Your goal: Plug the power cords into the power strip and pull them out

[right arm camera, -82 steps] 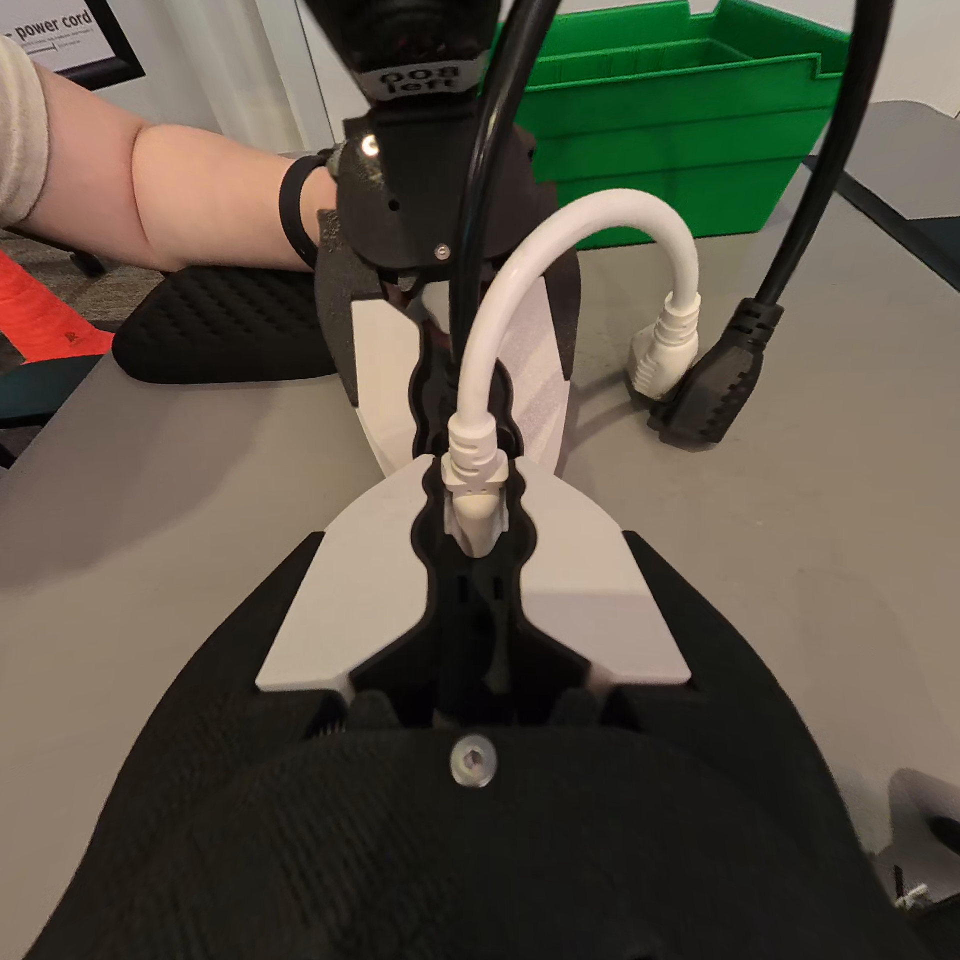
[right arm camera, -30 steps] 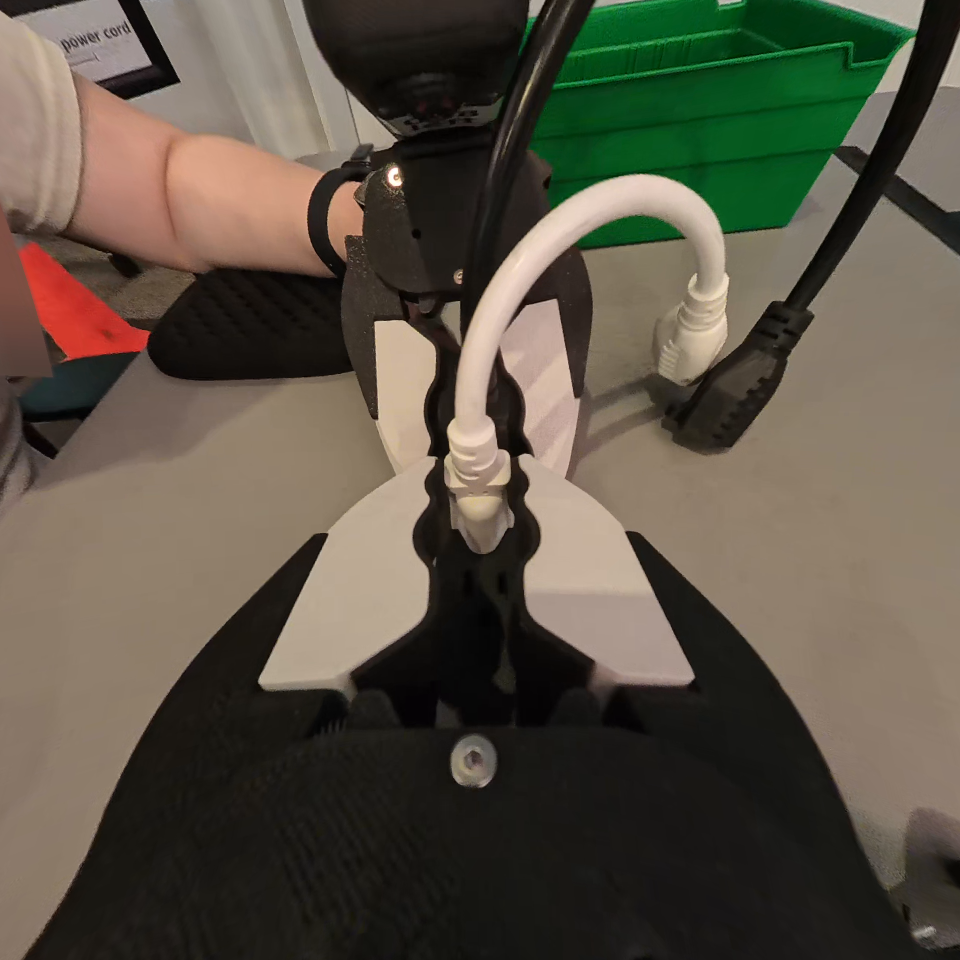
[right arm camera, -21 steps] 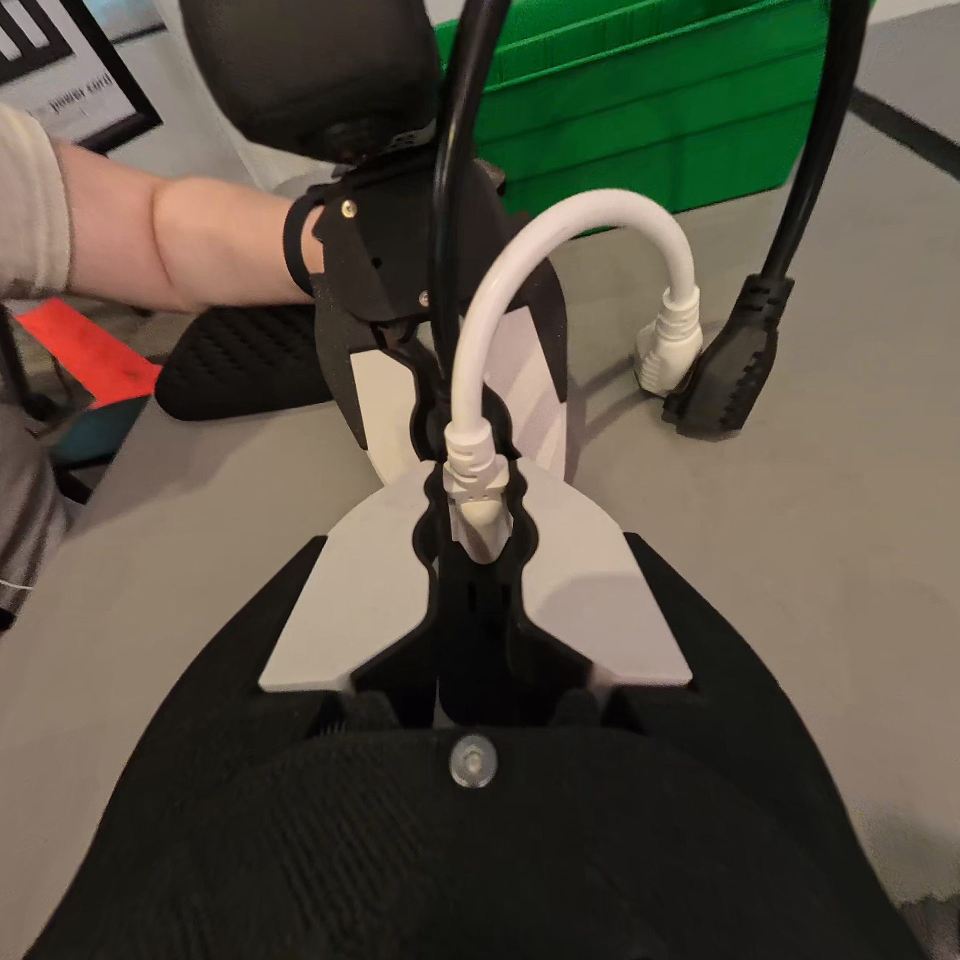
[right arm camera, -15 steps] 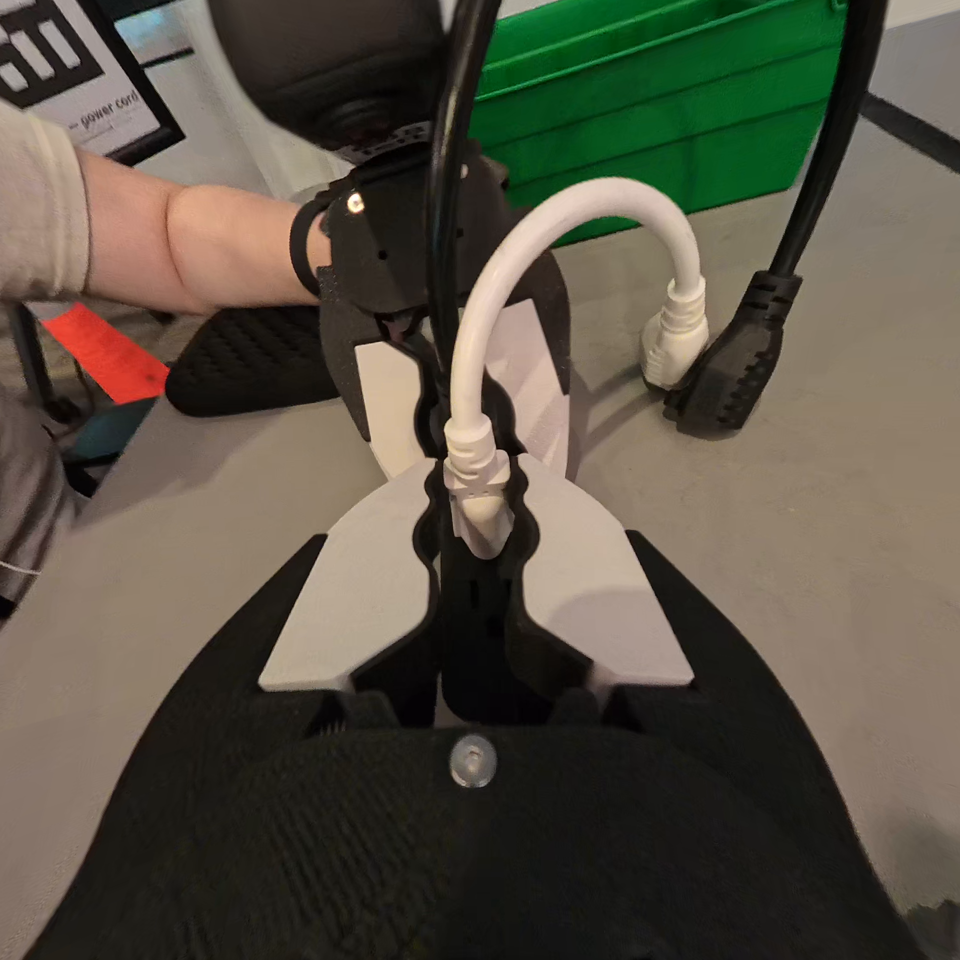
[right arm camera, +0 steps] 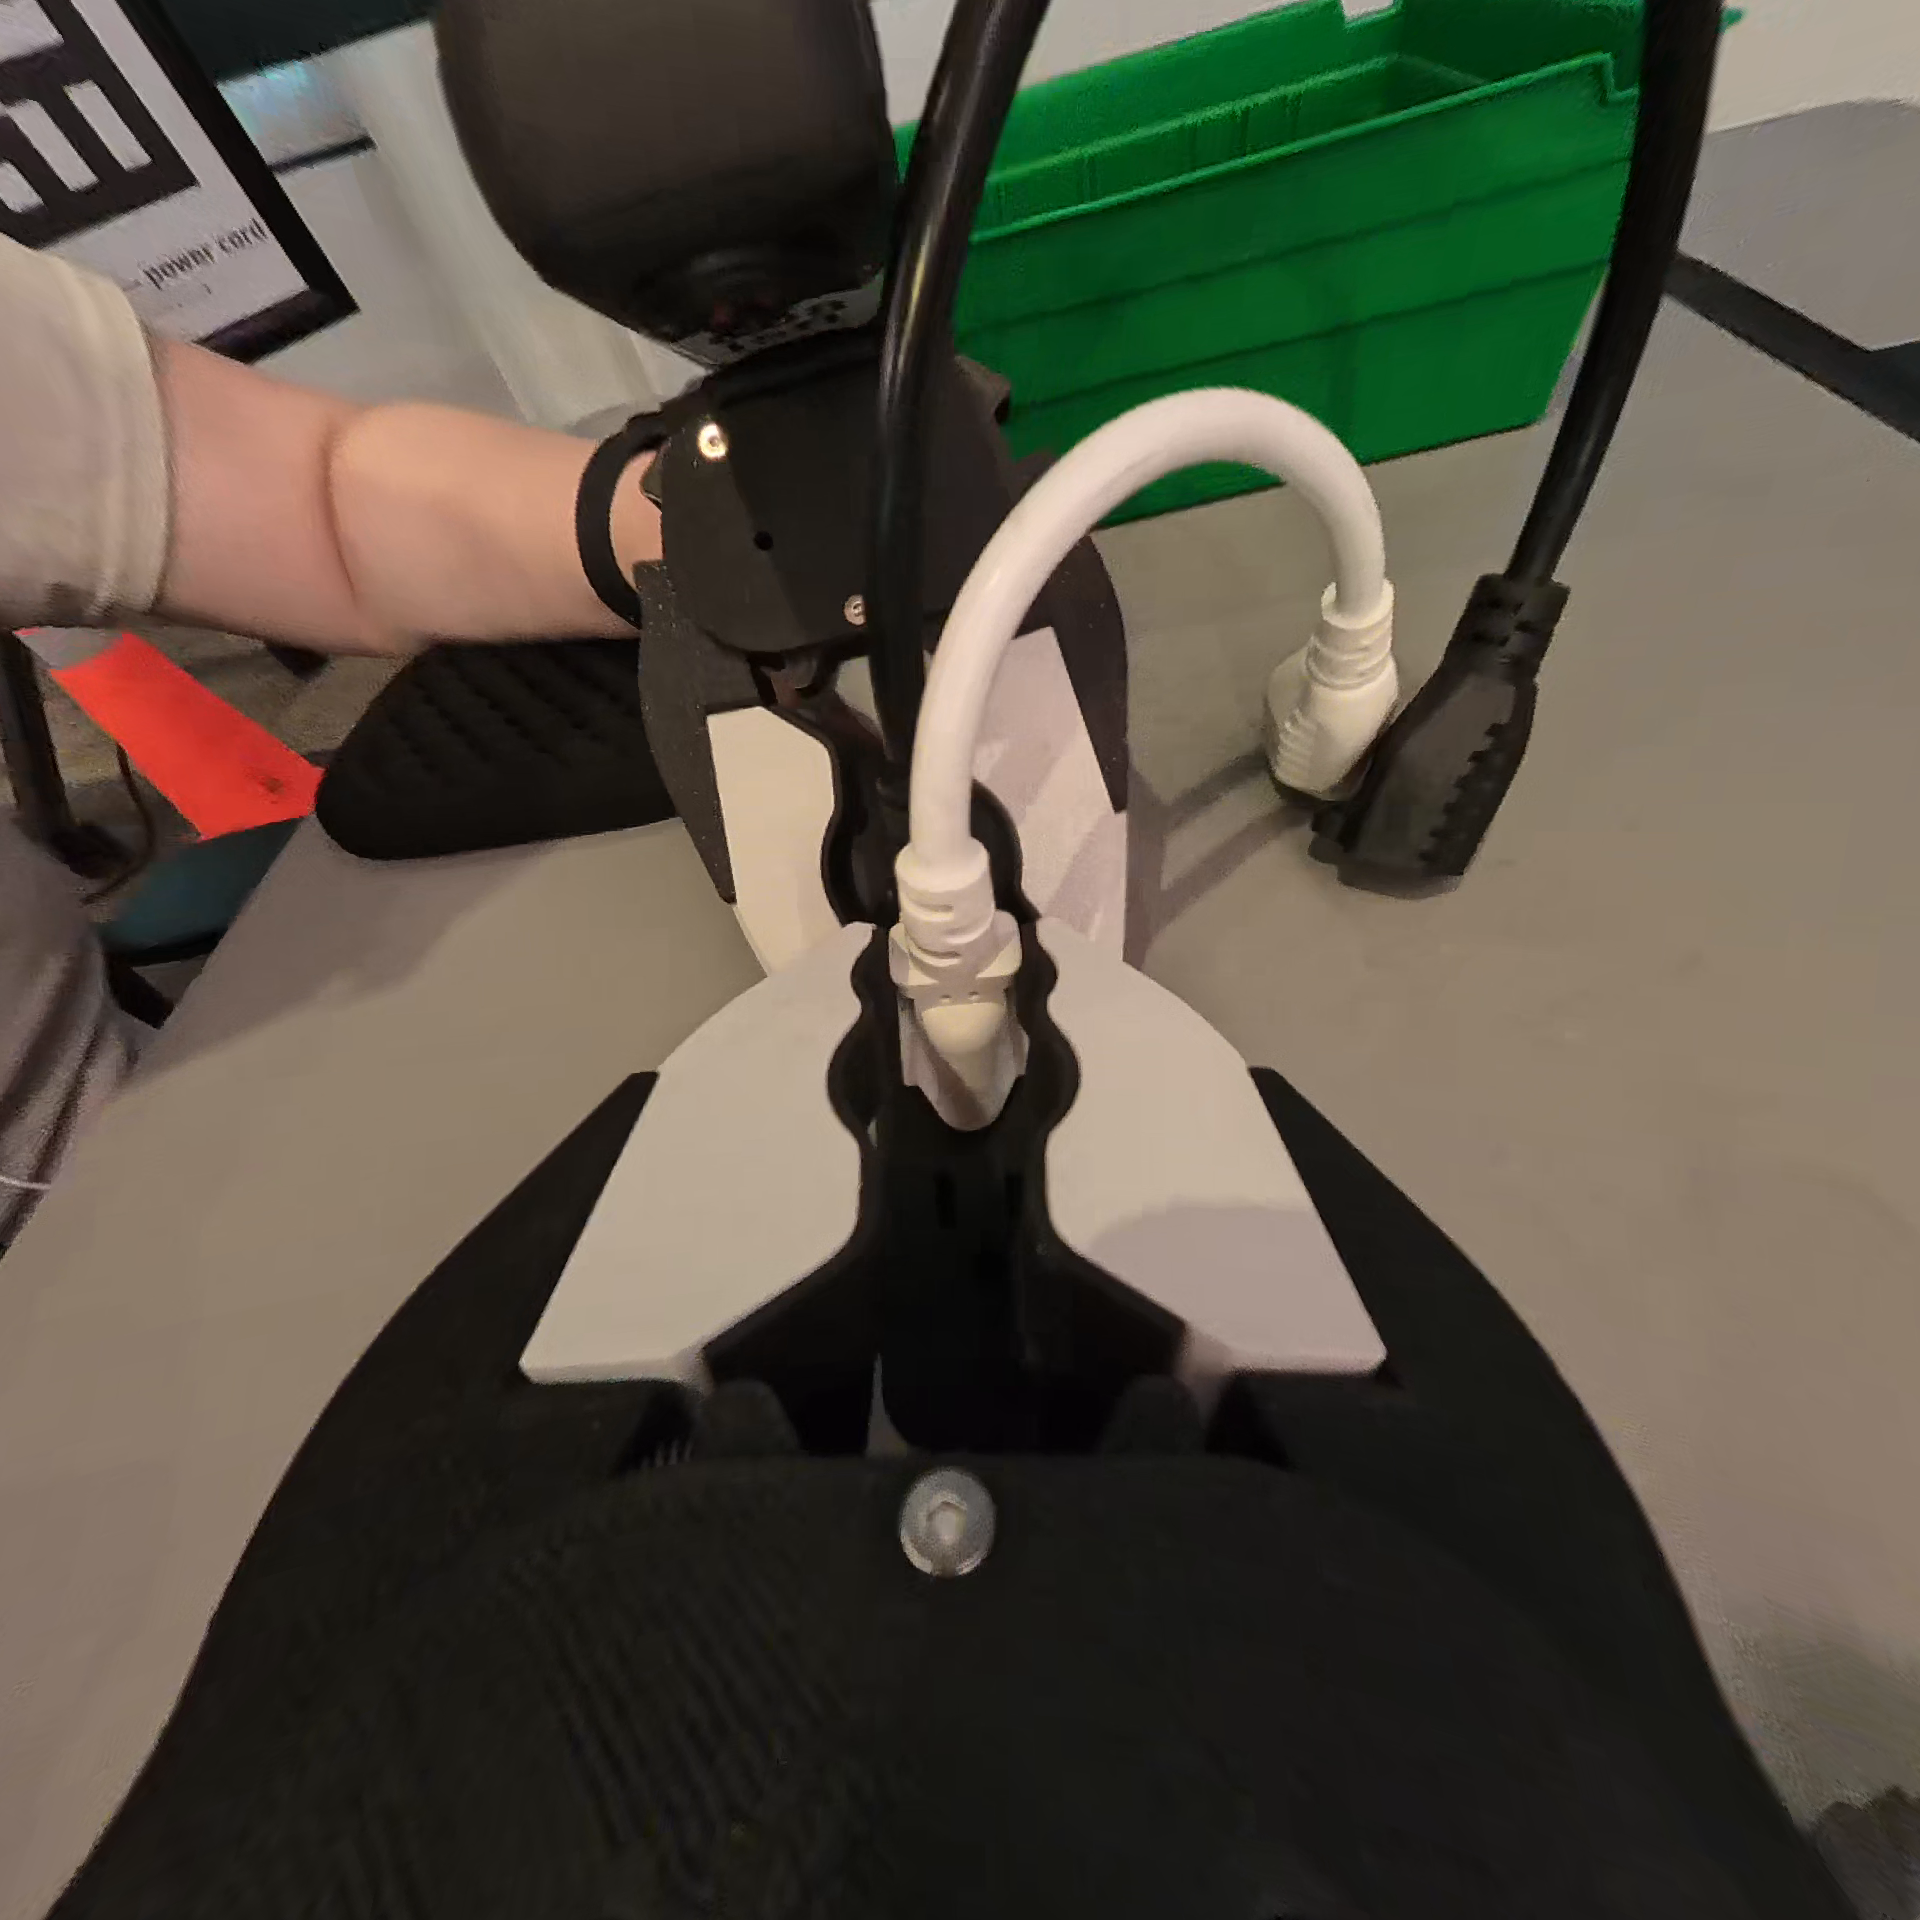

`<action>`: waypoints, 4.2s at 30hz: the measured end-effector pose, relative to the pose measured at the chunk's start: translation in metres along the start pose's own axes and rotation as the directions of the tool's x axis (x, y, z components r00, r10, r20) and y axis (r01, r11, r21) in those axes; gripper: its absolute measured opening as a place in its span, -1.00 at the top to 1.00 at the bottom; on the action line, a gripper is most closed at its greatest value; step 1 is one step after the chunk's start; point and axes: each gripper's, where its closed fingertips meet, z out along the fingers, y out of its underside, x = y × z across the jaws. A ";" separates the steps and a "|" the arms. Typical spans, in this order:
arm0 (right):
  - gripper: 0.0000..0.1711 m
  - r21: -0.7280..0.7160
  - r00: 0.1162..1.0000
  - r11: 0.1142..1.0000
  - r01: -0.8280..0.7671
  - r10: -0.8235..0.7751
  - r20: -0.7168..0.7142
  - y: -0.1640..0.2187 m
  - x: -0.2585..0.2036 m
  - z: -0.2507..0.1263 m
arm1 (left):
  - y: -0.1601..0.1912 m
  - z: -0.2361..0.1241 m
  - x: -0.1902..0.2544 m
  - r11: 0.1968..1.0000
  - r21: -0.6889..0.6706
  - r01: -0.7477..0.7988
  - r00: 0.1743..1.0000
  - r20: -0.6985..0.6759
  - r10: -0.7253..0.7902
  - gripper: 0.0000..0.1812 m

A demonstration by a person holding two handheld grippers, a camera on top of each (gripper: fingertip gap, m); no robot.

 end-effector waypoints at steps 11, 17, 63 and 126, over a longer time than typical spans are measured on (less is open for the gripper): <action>0.78 -0.073 0.954 0.961 0.266 -0.273 -0.124 -0.004 -0.005 0.003 | 0.000 -0.001 -0.001 1.000 0.003 0.002 1.000 -0.001 -0.001 0.49; 0.79 0.021 0.990 0.991 0.128 -0.127 -0.057 -0.005 -0.002 -0.001 | -0.002 -0.002 0.000 0.999 0.022 0.024 0.999 -0.022 -0.024 0.49; 0.75 -0.027 0.984 0.985 0.169 -0.170 -0.056 0.005 -0.006 0.004 | -0.017 -0.014 0.001 0.987 0.139 0.087 0.995 -0.063 -0.078 0.61; 0.79 0.083 0.999 0.996 -0.026 0.029 -0.026 -0.006 0.000 -0.001 | -0.022 -0.019 -0.003 0.967 0.208 0.147 0.987 -0.090 -0.130 0.64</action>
